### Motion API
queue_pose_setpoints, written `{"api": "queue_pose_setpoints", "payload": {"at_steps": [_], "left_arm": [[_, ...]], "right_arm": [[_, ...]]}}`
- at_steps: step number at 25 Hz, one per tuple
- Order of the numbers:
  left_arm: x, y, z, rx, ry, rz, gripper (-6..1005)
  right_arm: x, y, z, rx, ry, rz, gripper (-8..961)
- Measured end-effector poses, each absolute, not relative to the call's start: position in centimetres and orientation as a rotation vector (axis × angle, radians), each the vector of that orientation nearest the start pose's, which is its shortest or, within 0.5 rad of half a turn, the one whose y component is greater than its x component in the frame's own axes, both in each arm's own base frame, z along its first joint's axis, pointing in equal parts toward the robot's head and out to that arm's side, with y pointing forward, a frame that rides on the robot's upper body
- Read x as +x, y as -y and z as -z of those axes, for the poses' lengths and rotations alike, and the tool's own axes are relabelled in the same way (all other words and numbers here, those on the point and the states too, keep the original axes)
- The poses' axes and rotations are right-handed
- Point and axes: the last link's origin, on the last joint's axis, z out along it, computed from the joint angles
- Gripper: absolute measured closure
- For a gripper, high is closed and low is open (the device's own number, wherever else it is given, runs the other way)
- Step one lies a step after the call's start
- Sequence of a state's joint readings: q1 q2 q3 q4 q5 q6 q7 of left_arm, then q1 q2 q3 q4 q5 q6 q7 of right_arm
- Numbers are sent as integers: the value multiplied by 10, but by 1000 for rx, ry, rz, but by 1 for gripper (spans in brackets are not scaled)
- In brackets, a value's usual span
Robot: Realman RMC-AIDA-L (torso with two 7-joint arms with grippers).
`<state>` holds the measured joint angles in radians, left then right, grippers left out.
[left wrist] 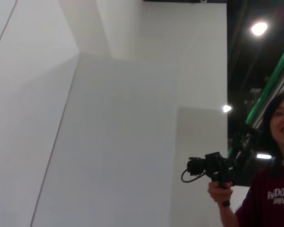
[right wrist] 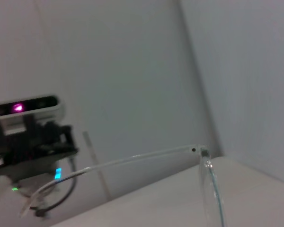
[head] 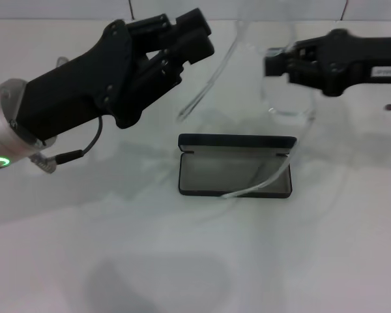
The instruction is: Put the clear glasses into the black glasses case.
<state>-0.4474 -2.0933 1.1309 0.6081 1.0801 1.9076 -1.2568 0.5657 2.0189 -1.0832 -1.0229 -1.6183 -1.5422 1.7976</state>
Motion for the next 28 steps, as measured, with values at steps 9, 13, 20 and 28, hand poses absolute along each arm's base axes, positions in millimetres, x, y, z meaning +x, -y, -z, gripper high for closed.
{"api": "queue_pose_setpoints", "payload": {"at_steps": [9,13,20,28], "left_arm": [[-165,-290,-19,-2561,199,1813,826],[-163,-292,-15,-2565,242,1830,932],[-169,-303,-7,-2537,352,1742,932],[-171,-303,0,-2564,383,1713,932]], "right_arm": [[137,-352,-22,-2974,-380,-896,834],[137,-351,-23,-2975,-379,-909,835],[136,-349,-24,-2972,-380,-947,835],[132,-350,-25,-2968,-371,-980,835]]}}
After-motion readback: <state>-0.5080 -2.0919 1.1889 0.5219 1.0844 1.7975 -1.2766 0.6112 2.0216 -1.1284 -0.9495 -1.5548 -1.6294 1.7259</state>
